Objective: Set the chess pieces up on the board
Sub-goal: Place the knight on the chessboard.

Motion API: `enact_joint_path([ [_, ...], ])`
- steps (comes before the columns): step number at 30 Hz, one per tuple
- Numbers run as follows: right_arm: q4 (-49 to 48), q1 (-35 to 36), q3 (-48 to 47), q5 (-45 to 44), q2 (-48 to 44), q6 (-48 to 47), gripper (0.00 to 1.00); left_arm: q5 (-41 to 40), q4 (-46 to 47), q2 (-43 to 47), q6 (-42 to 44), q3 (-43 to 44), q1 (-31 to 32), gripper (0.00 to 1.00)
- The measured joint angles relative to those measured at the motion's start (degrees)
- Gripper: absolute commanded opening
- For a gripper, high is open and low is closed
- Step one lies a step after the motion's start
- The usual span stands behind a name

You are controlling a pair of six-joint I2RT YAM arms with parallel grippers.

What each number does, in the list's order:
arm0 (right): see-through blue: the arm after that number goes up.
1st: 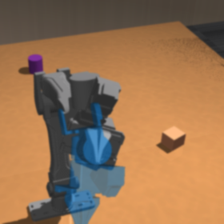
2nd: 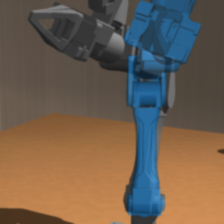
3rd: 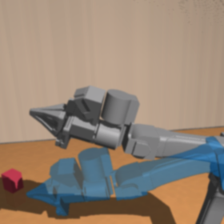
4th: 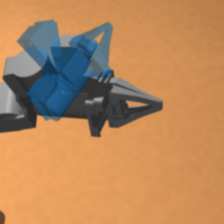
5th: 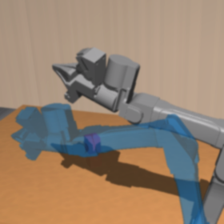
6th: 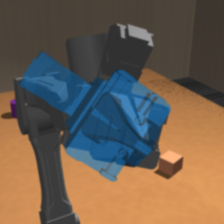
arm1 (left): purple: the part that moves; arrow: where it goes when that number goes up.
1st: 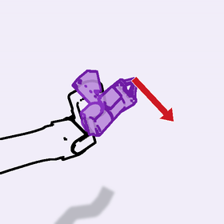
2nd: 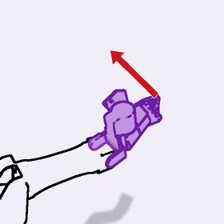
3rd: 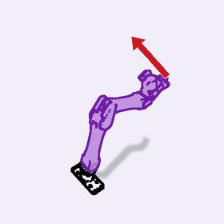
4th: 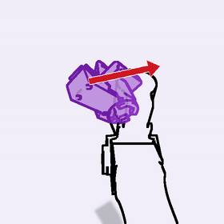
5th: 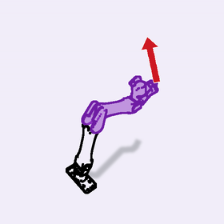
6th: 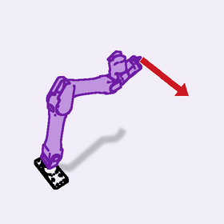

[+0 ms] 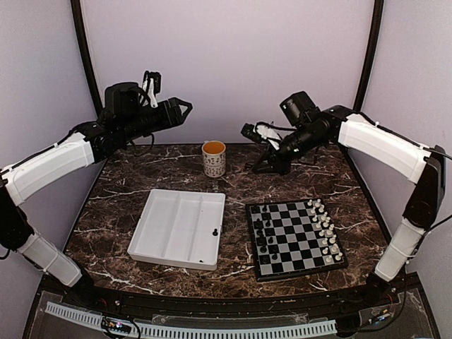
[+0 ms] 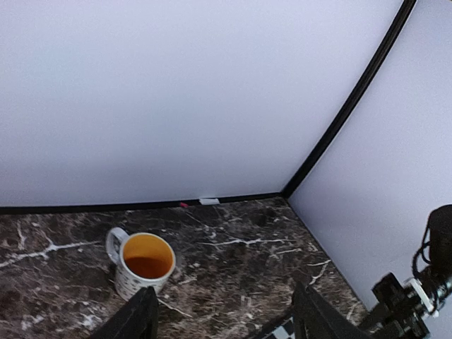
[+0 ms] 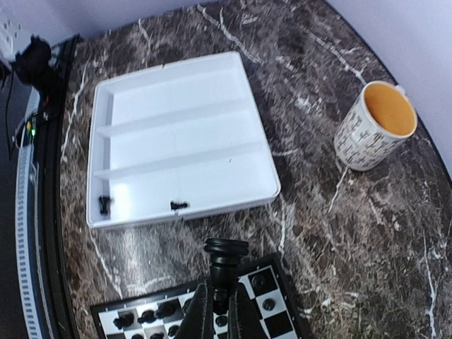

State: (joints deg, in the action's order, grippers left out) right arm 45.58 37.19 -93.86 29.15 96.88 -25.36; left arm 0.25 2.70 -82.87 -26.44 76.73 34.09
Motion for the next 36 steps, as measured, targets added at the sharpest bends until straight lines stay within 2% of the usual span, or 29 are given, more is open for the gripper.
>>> enact_joint_path([
  [5, 11.5, 6.7, 0.8, -9.4, 0.0, -8.9, 0.03, -2.4, -2.8, -3.6, 9.8, 0.9, -3.7, 0.65],
  [11, 20.5, 14.9, 6.1, -18.0, 0.1, -13.9, 0.03, 1.3, -5.4, -6.1, 11.3, -5.3, -10.1, 0.65],
  [14, 21.7, 18.8, 9.7, -22.1, 0.2, -14.4, 0.03, 1.7, -6.1, -6.1, 11.7, -5.6, -10.7, 0.65],
  [18, 22.9, 27.4, 15.5, -26.9, 2.4, -14.4, 0.03, 2.6, -6.2, -6.1, 12.0, -5.6, -10.8, 0.65],
  [22, 23.7, 33.5, 17.5, -29.3, 4.2, -14.4, 0.03, 3.1, -6.2, -6.1, 12.2, -5.6, -11.0, 0.65],
  [30, 23.7, 32.8, 18.3, -34.6, 4.2, -14.8, 0.01, 3.6, -6.2, -6.1, 12.2, -5.6, -11.3, 0.65],
  [36, 22.9, 21.4, 14.1, -41.4, 4.3, -17.3, 0.02, 4.0, -6.2, -6.7, 12.1, -5.6, -11.6, 0.65],
])
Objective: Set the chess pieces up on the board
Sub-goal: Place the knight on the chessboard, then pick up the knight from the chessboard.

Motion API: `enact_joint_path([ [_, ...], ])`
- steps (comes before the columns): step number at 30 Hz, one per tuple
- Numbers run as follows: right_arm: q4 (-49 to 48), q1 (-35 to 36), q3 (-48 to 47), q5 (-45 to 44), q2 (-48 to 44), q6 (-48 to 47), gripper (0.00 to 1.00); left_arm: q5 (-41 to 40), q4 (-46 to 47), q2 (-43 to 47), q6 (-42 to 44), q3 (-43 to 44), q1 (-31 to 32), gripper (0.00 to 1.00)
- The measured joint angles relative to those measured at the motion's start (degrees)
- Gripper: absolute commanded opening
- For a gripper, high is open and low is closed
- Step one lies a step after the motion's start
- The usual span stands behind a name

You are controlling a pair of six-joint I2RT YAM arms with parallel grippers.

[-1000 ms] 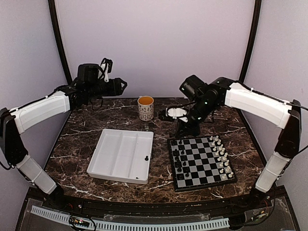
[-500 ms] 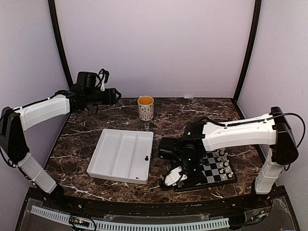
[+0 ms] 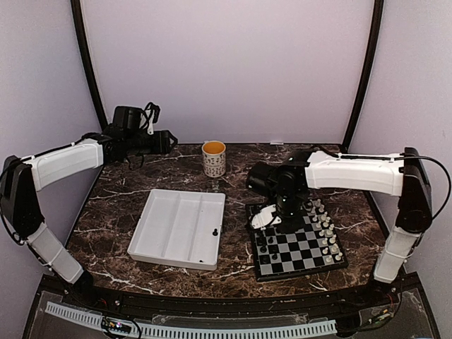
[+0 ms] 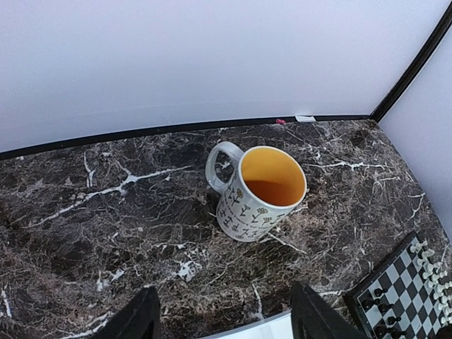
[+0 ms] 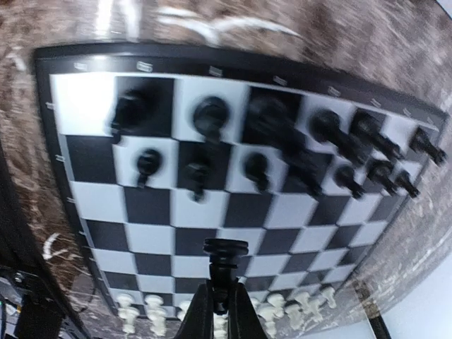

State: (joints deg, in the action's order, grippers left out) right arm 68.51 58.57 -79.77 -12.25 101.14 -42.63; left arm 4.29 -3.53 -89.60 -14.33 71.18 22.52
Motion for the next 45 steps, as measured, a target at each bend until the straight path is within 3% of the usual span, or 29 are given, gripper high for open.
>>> enact_joint_path([
  [6, -0.6, -7.5, -2.5, -9.2, 1.4, -3.1, 0.03, 1.1, 0.0, -0.9, -0.5, 0.0, -0.2, 0.65],
  [12, -0.5, -10.3, 0.0, -14.7, 4.5, -4.0, 0.04, 2.4, 0.0, -1.2, -1.1, 0.0, -0.2, 0.65],
  [17, -0.1, -10.4, 2.9, -15.1, 6.4, -3.6, 0.06, 2.8, -0.1, -1.2, -1.2, 0.0, -0.2, 0.65],
  [22, -0.2, -10.4, 3.4, -14.8, 6.8, -3.5, 0.21, 3.2, -0.1, -1.2, -1.3, 0.0, -0.2, 0.65],
  [25, -0.3, -10.4, 3.4, -14.5, 6.7, -3.3, 0.25, 3.5, -0.1, -1.3, -1.4, 0.0, -0.2, 0.65],
  [30, -0.3, -10.8, 3.5, -13.2, 5.6, -3.5, 0.25, 3.8, -0.1, -1.6, -1.4, 0.1, -0.2, 0.65],
  [36, 1.0, -15.1, 0.0, -5.1, 1.8, -4.0, 0.29, 4.1, -0.1, -2.2, -1.4, 0.1, -0.2, 0.65],
  [41, -2.4, -26.3, -0.4, 10.6, -6.3, -5.7, 0.39, 4.4, -0.1, -2.3, -1.6, 0.1, -0.2, 0.65],
  [45, -7.3, -34.0, 5.8, 22.2, -12.0, -7.9, 0.44, 4.9, -0.1, -2.3, -1.8, 0.1, -0.2, 0.65],
])
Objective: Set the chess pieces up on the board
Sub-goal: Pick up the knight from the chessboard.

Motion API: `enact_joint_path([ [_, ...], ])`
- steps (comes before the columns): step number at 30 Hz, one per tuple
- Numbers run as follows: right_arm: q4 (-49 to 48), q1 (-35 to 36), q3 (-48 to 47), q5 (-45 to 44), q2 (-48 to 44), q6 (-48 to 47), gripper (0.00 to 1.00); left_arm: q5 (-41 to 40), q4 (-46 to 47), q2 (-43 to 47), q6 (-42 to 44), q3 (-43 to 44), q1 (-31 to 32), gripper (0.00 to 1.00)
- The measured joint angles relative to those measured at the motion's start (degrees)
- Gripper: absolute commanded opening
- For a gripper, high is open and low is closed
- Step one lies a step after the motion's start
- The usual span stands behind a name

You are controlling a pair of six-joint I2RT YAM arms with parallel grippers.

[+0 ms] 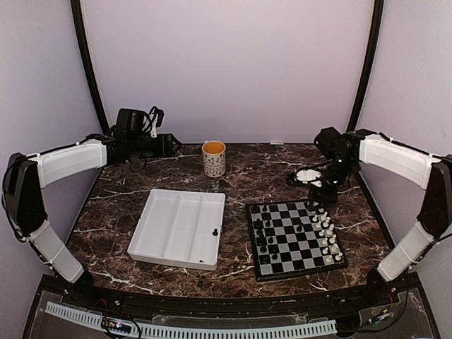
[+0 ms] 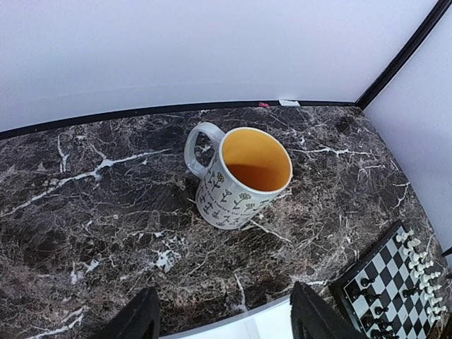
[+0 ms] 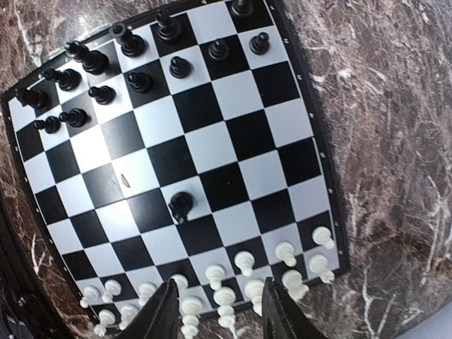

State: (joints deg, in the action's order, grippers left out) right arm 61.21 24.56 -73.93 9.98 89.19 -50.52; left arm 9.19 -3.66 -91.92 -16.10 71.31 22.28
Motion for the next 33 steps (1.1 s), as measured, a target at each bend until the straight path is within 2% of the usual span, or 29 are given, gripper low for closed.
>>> enact_joint_path([
  [6, -5.3, -0.7, 7.9, 7.3, 0.6, -3.0, 0.46, 0.4, 0.0, -0.1, -0.2, 0.0, 0.0, 0.65],
  [16, -11.7, 0.2, 10.3, 7.5, 2.3, -4.5, 0.44, 0.5, 0.0, -0.2, -0.3, 0.0, 0.0, 0.65],
  [26, -13.2, 1.8, 11.3, 4.2, 5.2, -4.9, 0.31, 0.9, 0.0, -0.7, -0.7, 0.0, 0.0, 0.65],
  [33, -12.9, 1.9, 11.3, 3.5, 6.5, -4.9, 0.12, 1.1, 0.0, -0.9, -0.7, 0.0, 0.0, 0.65],
])
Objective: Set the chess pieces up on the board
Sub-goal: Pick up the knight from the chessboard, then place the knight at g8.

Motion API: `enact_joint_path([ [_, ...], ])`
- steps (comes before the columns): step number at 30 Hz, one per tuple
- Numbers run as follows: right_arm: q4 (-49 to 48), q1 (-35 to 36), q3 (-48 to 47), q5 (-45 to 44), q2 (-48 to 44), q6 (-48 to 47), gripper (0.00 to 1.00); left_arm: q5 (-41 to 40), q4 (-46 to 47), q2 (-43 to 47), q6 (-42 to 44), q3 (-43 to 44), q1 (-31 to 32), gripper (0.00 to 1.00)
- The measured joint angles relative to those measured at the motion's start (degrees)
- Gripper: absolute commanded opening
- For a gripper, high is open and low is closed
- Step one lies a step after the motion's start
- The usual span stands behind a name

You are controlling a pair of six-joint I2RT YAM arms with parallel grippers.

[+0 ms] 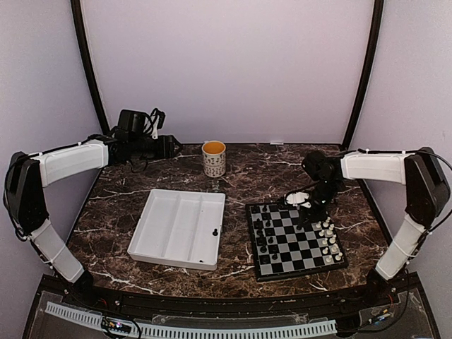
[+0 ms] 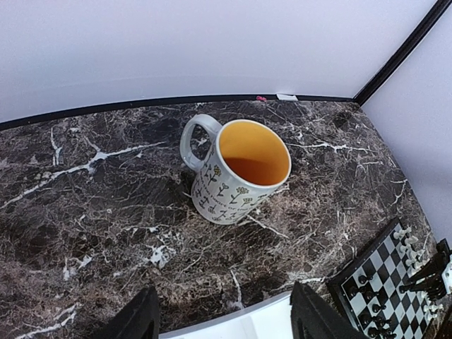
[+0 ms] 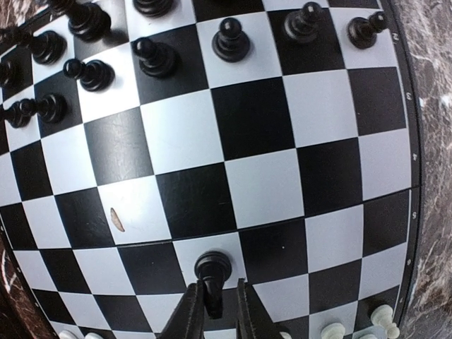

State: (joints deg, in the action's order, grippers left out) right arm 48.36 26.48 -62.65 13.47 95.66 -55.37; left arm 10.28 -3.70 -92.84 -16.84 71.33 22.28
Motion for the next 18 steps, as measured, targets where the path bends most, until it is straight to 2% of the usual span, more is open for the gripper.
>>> enact_joint_path([
  [2, 0.3, 0.0, 0.0, 0.0, 0.9, 0.2, 0.08, 0.1, 0.0, 0.0, -0.1, 0.0, 0.0, 0.65],
  [9, 3.2, 0.2, -4.2, 0.6, 2.0, 0.9, 0.07, 0.2, 0.0, 0.0, -0.1, 0.0, 0.0, 0.65],
  [18, 5.2, 5.8, -23.4, 1.2, 7.5, 6.3, 0.07, 0.6, -0.1, 0.0, -0.2, 0.0, 0.0, 0.65],
])
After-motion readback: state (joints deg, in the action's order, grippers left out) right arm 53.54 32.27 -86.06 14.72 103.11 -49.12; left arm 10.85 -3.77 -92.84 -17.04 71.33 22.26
